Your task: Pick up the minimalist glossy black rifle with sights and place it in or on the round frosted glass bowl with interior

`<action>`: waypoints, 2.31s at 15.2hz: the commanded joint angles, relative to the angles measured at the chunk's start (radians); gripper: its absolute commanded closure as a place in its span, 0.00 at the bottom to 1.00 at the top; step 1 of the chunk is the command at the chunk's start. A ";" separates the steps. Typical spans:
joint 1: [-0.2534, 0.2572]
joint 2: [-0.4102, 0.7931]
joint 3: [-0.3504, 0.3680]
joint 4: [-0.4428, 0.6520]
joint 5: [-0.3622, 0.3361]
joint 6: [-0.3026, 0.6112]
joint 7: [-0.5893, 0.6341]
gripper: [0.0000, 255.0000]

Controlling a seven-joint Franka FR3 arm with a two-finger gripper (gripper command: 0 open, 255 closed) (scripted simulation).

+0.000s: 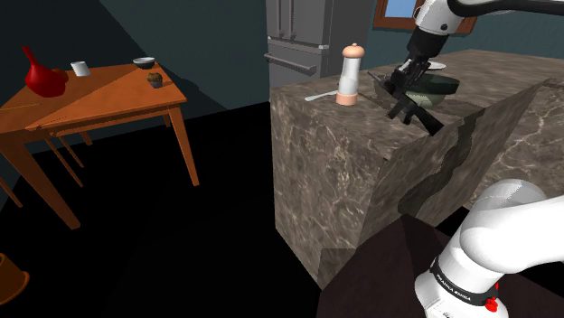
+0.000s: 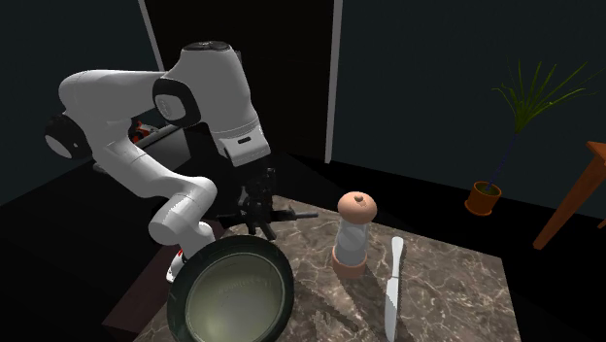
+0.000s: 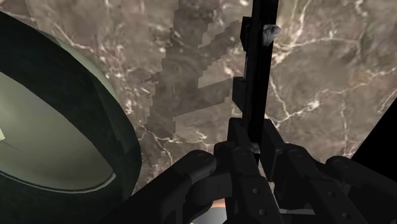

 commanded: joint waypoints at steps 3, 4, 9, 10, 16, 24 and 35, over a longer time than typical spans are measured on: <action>0.000 0.000 0.000 0.000 0.000 0.000 0.000 1.00; 0.000 0.000 0.000 0.000 0.000 0.000 0.000 1.00; 0.004 0.023 0.004 0.069 0.006 -0.046 -0.002 1.00; 0.005 0.029 0.005 0.087 0.007 -0.057 -0.003 1.00; 0.011 0.070 0.010 0.197 0.015 -0.127 -0.007 1.00; 0.018 0.134 0.013 0.356 0.025 -0.222 -0.015 1.00; 0.028 0.244 0.012 0.606 0.038 -0.363 -0.028 1.00</action>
